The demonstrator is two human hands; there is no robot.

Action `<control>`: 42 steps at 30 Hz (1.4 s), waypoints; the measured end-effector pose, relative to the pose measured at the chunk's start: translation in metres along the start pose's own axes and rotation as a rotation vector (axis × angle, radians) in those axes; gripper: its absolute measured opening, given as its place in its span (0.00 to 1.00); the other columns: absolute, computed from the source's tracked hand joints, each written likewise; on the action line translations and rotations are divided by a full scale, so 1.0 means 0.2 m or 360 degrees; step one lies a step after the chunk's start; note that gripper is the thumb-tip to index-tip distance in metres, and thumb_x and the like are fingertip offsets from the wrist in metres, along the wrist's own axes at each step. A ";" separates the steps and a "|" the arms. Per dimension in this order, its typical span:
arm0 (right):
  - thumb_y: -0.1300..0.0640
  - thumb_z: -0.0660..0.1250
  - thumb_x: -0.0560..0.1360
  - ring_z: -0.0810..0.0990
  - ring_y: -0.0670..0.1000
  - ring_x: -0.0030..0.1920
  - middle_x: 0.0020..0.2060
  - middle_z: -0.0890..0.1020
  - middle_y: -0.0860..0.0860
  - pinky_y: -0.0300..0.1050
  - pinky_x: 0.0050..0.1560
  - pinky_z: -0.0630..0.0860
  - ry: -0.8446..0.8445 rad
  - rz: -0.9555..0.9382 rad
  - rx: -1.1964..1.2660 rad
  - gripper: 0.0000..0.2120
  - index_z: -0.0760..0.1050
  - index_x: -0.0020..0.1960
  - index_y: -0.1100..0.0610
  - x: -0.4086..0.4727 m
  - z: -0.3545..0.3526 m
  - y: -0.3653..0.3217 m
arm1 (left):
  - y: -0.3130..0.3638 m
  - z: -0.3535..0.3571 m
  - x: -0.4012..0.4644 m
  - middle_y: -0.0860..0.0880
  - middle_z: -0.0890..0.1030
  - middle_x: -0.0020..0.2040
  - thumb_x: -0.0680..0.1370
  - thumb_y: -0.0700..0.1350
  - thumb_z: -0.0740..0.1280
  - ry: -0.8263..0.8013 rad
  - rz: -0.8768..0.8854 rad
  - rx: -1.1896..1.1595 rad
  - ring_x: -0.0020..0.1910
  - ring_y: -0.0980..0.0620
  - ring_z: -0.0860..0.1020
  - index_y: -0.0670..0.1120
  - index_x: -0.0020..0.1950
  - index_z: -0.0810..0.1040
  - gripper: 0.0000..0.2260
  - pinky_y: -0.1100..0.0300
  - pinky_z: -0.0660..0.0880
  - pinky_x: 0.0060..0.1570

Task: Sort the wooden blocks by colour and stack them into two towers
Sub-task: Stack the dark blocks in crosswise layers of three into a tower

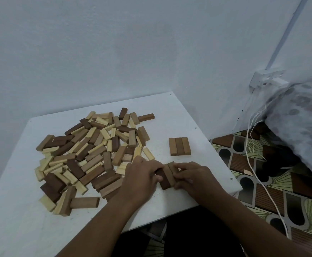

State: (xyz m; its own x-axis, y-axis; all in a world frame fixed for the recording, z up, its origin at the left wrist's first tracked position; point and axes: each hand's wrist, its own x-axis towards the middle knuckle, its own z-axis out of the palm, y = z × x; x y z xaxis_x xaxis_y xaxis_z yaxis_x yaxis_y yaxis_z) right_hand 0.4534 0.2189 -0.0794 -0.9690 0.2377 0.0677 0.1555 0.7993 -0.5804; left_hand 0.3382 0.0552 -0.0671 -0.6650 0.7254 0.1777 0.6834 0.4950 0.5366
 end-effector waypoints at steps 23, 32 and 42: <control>0.52 0.71 0.76 0.73 0.50 0.66 0.70 0.74 0.48 0.39 0.64 0.67 -0.0143 0.0054 -0.0130 0.14 0.82 0.60 0.54 0.03 0.00 -0.04 | -0.04 0.01 0.00 0.66 0.69 0.41 0.70 0.46 0.76 0.0063 -0.0072 -0.0066 0.52 0.52 0.71 0.57 0.56 0.84 0.15 0.47 0.68 0.58; 0.44 0.75 0.68 0.74 0.46 0.56 0.58 0.80 0.44 0.41 0.59 0.73 0.0081 -0.0022 0.0032 0.28 0.73 0.66 0.48 0.00 0.06 -0.08 | -0.06 0.04 0.00 0.63 0.80 0.45 0.71 0.55 0.74 0.0023 -0.0097 0.0015 0.53 0.56 0.67 0.58 0.52 0.83 0.11 0.53 0.60 0.53; 0.52 0.74 0.66 0.76 0.44 0.59 0.65 0.74 0.41 0.36 0.59 0.75 -0.0118 0.0006 0.0157 0.25 0.64 0.56 0.41 0.02 -0.02 0.03 | -0.11 0.02 0.02 0.66 0.72 0.67 0.65 0.53 0.70 -0.0234 0.0115 0.0013 0.68 0.60 0.63 0.57 0.46 0.73 0.12 0.50 0.58 0.55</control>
State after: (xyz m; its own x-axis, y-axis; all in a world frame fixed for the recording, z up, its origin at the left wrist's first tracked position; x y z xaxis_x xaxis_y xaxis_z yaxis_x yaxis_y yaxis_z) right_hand 0.4511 0.2275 -0.0790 -0.9806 0.1960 0.0072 0.1430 0.7394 -0.6579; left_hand 0.3228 0.0499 -0.0819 -0.5631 0.8212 0.0926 0.7307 0.4424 0.5200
